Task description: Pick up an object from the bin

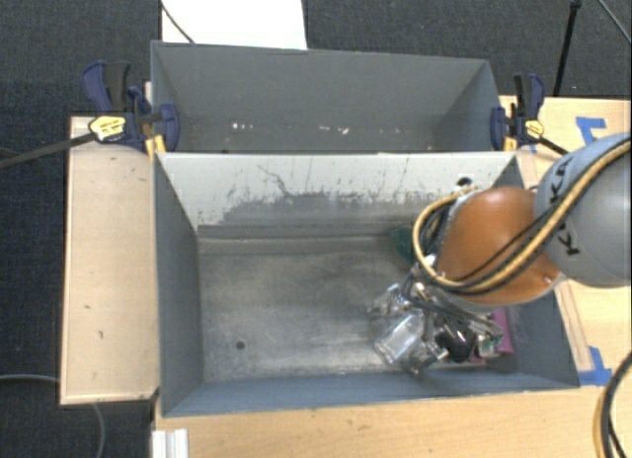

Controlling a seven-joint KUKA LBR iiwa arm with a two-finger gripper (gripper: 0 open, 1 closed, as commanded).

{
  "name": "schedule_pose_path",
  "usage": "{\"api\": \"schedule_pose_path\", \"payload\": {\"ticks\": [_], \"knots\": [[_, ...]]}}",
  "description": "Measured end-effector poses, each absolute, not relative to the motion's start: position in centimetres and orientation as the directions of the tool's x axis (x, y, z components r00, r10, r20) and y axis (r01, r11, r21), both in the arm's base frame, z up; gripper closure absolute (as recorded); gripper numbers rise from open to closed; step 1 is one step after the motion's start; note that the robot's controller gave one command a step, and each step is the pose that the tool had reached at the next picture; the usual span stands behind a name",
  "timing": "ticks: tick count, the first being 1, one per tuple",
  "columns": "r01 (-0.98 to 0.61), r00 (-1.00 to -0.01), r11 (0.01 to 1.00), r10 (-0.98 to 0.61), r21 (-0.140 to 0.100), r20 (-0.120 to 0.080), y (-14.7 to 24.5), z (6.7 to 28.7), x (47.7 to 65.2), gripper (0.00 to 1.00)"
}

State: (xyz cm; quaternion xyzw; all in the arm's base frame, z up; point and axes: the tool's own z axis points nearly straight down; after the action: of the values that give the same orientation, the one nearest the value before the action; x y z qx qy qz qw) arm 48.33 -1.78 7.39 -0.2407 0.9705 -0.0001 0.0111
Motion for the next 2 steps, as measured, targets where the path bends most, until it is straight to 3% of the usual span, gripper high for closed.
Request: {"api": "schedule_pose_path", "payload": {"ticks": [1,2], "knots": [[-0.467,-0.884,0.884,-0.467,-0.005,-0.018,-1.7,7.4,48.3,1.0],[-0.464,-0.886,0.886,-0.464,-0.001,-0.006,-1.7,10.0,48.4,1.0]]}}
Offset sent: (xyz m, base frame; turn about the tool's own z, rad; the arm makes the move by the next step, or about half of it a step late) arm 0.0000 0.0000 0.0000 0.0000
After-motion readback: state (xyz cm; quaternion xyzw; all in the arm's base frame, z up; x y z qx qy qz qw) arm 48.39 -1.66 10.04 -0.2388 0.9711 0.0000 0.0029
